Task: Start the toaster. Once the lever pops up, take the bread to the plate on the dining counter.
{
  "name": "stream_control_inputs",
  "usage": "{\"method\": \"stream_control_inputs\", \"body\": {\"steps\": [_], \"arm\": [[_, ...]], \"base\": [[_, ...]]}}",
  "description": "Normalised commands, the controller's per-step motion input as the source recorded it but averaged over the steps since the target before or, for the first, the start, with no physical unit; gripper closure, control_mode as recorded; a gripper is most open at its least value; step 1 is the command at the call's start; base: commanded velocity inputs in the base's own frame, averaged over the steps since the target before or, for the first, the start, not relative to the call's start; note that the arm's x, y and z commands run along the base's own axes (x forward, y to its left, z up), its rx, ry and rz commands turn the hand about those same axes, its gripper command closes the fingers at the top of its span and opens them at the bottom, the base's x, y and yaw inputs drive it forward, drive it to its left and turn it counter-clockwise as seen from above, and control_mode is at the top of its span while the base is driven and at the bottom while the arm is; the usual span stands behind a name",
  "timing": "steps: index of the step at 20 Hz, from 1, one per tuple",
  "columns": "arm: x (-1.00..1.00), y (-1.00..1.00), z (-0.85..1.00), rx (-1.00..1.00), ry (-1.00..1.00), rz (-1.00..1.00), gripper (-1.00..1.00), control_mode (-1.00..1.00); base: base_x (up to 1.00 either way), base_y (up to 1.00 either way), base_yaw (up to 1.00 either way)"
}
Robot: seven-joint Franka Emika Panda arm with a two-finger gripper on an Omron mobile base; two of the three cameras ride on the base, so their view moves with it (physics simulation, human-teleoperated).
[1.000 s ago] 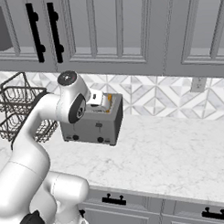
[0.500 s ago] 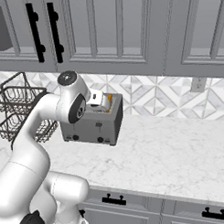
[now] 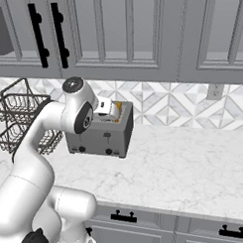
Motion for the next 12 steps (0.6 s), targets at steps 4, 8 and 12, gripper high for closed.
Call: {"method": "stream_control_inputs", "body": {"steps": [4,8,12], "arm": [[0.00,0.00,0.00,0.00,0.00,0.00,-1.00,-1.00],[0.00,0.00,0.00,0.00,0.00,0.00,-1.00,-1.00],[0.00,0.00,0.00,0.00,0.00,0.00,-1.00,-1.00]], "base": [[0.00,0.00,0.00],[0.00,0.00,0.00],[0.00,0.00,0.00]]}}
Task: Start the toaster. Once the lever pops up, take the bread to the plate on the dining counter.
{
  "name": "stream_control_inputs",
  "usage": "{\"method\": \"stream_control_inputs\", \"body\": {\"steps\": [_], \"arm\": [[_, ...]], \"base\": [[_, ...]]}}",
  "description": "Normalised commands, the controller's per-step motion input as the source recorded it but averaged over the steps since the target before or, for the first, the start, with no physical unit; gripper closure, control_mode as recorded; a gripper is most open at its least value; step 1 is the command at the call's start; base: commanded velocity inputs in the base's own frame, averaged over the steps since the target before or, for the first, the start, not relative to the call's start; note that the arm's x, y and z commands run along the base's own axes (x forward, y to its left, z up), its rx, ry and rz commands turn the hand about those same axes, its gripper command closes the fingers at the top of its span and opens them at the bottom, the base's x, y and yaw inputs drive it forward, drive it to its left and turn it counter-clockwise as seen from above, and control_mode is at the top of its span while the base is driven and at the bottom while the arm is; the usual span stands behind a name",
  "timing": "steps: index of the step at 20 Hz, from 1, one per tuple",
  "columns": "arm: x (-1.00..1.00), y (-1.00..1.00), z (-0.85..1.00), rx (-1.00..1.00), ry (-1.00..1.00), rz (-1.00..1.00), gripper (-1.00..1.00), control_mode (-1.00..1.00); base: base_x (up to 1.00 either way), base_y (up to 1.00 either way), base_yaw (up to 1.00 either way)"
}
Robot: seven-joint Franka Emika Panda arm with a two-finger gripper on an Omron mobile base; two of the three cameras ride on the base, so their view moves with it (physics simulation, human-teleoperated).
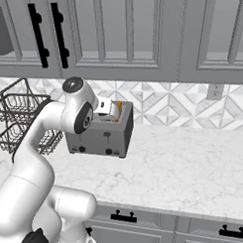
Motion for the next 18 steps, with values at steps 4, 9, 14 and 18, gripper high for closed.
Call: {"method": "stream_control_inputs", "body": {"steps": [4,9,14,18], "arm": [[0.00,0.00,0.00,0.00,0.00,0.00,-1.00,-1.00],[0.00,0.00,0.00,0.00,0.00,0.00,-1.00,-1.00],[0.00,0.00,0.00,0.00,0.00,0.00,-1.00,-1.00],[0.12,-0.02,-0.09,0.00,-0.10,0.00,-1.00,-1.00]], "base": [[0.00,0.00,0.00],[0.00,0.00,0.00],[0.00,0.00,0.00],[0.00,0.00,0.00]]}}
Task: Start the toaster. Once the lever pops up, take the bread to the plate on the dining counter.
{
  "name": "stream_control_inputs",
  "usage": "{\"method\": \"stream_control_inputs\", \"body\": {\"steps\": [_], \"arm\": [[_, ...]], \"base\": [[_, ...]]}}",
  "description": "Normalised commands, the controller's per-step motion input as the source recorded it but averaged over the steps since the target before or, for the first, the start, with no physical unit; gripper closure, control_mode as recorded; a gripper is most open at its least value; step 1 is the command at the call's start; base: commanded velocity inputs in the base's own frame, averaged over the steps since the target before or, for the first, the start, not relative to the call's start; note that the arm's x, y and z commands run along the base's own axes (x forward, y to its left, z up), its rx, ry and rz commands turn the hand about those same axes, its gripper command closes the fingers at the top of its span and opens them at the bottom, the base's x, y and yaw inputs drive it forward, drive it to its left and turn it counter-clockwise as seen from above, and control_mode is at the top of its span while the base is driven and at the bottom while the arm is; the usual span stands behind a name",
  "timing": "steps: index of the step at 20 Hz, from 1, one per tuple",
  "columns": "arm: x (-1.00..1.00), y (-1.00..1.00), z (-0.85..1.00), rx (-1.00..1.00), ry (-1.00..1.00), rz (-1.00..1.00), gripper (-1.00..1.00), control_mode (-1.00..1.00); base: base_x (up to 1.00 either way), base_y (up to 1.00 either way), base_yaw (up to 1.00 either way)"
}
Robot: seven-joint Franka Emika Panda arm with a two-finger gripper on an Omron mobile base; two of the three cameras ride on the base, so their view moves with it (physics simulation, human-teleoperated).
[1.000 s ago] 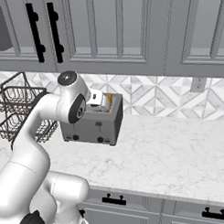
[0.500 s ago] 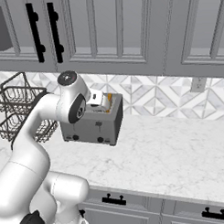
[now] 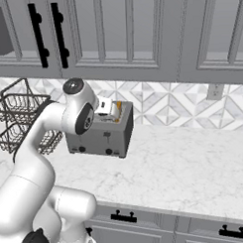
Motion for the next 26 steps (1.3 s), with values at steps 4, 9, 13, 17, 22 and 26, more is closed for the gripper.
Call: {"method": "stream_control_inputs", "body": {"steps": [4,9,13,17,22,26], "arm": [[0.17,0.00,-0.15,0.00,-0.14,0.00,-1.00,-1.00],[0.21,0.00,-0.20,0.00,-0.09,0.00,-1.00,-1.00],[0.44,0.00,-0.08,0.00,0.00,0.01,-1.00,-1.00],[0.23,0.00,-0.03,0.00,0.00,0.02,-1.00,-1.00],[0.19,0.00,0.00,0.00,0.00,0.02,-1.00,-1.00],[0.24,-0.03,0.00,0.00,0.00,0.01,-1.00,-1.00]], "base": [[0.00,0.00,0.00],[0.00,0.00,0.00],[0.00,0.00,0.00],[0.00,0.00,0.00],[0.00,0.00,0.00],[0.00,0.00,0.00]]}}
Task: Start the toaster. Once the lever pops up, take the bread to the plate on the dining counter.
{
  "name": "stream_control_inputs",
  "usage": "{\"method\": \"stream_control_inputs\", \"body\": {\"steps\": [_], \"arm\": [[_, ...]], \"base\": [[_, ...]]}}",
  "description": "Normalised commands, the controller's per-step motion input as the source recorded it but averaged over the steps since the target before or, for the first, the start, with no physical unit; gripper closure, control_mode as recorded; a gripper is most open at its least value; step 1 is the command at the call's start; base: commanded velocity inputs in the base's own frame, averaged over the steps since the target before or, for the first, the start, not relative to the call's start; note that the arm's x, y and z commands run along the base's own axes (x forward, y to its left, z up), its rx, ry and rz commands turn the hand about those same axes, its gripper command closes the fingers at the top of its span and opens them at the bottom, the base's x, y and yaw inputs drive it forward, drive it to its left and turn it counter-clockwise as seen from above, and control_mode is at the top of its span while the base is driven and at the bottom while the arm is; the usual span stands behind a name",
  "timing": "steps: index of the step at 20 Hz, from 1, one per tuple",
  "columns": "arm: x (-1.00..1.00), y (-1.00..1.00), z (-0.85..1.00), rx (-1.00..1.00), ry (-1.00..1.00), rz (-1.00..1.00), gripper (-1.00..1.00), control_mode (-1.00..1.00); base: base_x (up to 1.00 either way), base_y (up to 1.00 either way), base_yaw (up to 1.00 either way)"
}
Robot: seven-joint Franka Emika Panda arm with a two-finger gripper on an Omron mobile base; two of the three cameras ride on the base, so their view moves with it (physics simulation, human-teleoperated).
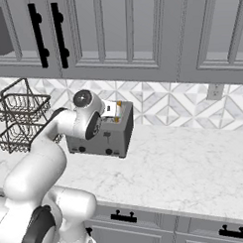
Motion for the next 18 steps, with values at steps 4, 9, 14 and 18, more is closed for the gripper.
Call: {"method": "stream_control_inputs", "body": {"steps": [4,9,14,18], "arm": [[0.23,-0.03,-0.02,0.00,0.00,0.00,-1.00,-1.00],[0.33,-0.13,-0.17,0.00,0.00,0.00,-1.00,-1.00],[0.20,-0.06,-0.26,0.00,0.00,0.00,-1.00,-1.00],[0.22,0.00,-0.19,0.00,0.00,0.00,-1.00,-1.00]], "base": [[0.00,0.00,0.00],[0.00,0.00,0.00],[0.00,0.00,0.00],[0.00,0.00,0.00]]}}
